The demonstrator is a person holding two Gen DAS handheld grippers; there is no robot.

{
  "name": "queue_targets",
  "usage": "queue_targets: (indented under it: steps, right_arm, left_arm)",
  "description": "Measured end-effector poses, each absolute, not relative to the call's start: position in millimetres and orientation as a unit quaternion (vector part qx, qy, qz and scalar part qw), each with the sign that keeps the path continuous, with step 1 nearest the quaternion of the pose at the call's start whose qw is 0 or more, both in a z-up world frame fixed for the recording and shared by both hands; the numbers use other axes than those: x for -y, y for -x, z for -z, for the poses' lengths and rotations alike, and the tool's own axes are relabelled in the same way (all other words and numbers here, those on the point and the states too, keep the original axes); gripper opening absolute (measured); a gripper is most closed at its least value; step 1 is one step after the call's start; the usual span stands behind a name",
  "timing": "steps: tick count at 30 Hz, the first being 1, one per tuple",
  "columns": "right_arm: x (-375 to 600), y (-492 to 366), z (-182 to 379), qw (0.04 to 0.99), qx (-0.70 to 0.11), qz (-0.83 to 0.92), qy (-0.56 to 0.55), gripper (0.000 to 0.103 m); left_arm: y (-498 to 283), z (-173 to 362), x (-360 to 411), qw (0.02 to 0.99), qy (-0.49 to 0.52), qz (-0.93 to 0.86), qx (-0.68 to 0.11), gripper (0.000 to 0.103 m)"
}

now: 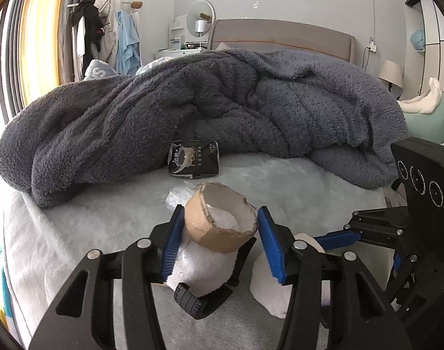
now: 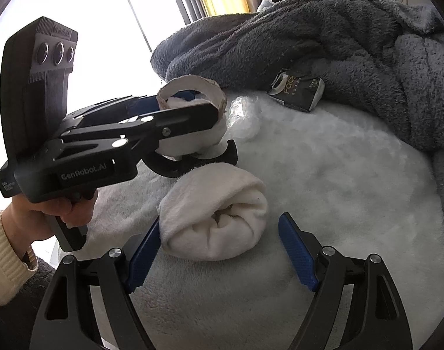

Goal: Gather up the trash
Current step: 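Close the left gripper on the cardboard tape core while the right gripper closes on the sock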

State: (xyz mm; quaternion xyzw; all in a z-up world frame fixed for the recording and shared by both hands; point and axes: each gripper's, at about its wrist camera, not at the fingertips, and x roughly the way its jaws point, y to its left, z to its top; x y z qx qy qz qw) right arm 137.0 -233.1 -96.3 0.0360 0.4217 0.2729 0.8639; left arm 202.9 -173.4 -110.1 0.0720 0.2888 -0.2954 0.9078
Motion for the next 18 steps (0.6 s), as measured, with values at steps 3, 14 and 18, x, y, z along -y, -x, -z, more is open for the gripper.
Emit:
queue_targets:
  steps: [3,14,18]
  right_arm:
    - [233.4,-137.6,96.6,0.864,-0.422,-0.273,-0.037,0.081]
    - [233.3,-137.9,97.9,0.863,-0.422,-0.274,-0.037,0.081]
    - [232.6,-137.9,99.8,0.862,-0.424,-0.274,-0.035,0.08]
  left_arm:
    - [-203.6,110.8,172.8,0.909,-0.071,0.292,-0.289,0.06]
    - [-199.3,108.6,175.8,0.916,-0.092,0.284,-0.269,0.057]
    - [-200.0,108.4,174.5,0.916,-0.087,0.284,-0.269,0.052]
